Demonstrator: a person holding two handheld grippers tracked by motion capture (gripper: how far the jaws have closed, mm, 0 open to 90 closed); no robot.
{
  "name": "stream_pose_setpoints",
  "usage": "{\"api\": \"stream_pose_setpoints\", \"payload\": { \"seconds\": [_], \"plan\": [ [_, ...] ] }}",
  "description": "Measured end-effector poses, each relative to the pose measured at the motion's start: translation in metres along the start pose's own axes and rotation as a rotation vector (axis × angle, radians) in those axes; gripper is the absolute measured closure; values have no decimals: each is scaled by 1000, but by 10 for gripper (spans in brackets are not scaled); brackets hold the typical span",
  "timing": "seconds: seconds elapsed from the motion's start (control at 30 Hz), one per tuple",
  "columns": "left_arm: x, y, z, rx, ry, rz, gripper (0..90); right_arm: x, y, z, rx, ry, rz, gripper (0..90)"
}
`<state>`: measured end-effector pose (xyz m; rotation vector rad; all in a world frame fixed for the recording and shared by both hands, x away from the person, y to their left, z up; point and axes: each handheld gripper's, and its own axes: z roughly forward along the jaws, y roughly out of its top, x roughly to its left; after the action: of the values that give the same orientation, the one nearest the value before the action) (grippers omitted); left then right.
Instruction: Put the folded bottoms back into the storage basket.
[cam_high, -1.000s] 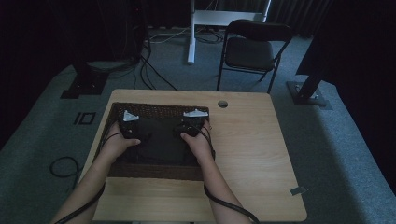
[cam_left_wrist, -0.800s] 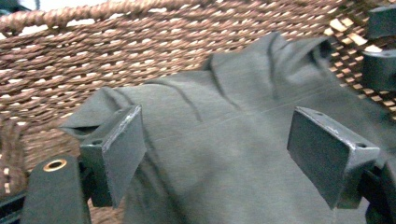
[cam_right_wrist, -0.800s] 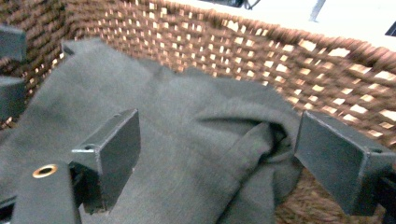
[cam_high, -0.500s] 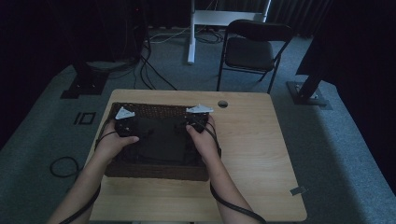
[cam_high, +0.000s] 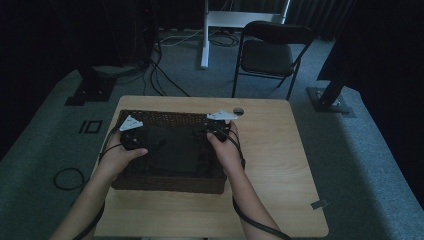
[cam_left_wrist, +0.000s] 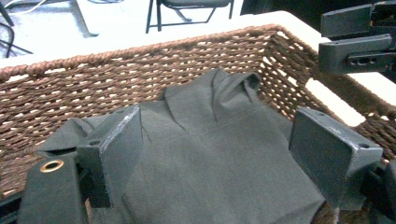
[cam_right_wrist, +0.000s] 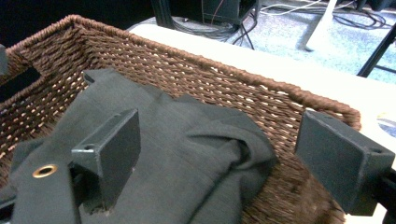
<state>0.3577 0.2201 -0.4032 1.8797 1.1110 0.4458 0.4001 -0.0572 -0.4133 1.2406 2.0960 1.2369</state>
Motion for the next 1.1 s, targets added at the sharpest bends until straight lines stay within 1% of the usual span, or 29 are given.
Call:
{"api": "stream_pose_setpoints", "payload": {
  "seconds": [0.03,0.1,0.33,0.5,0.63,0.67,0.7,0.73,0.83,0.9,1.0,1.1],
  "plan": [
    [-2,-1,-2,-2,-4,-3,187,-1,0,-1,-3,-1,4,140],
    [-4,-2,-4,-12,-2,0,187,-8,-3,-7,-2,-22,11,141],
    [-9,-7,-13,-23,-8,11,187,-23,-9,-21,4,-39,6,139],
    [-13,-11,-19,-31,-10,17,187,-34,-17,-32,-4,-46,20,139],
    [-15,-16,-23,-43,-14,7,187,-42,-24,-39,-11,-58,24,137],
    [-17,-18,-24,-47,-7,18,187,-44,-25,-41,-14,-62,28,137],
    [-18,-20,-25,-51,-9,19,187,-47,-27,-42,-13,-69,31,137],
    [-18,-22,-26,-50,-21,10,187,-49,-29,-44,-13,-74,31,137],
    [-19,-27,-29,-51,-22,11,187,-56,-36,-48,-8,-90,32,136],
    [-20,-30,-32,-57,-34,10,187,-60,-41,-52,-12,-96,46,137],
    [-21,-35,-40,-72,-34,8,187,-66,-49,-58,-14,-99,46,136],
    [-21,-40,-48,-81,-38,3,187,-74,-56,-63,-9,-117,49,136]
  ]
}}
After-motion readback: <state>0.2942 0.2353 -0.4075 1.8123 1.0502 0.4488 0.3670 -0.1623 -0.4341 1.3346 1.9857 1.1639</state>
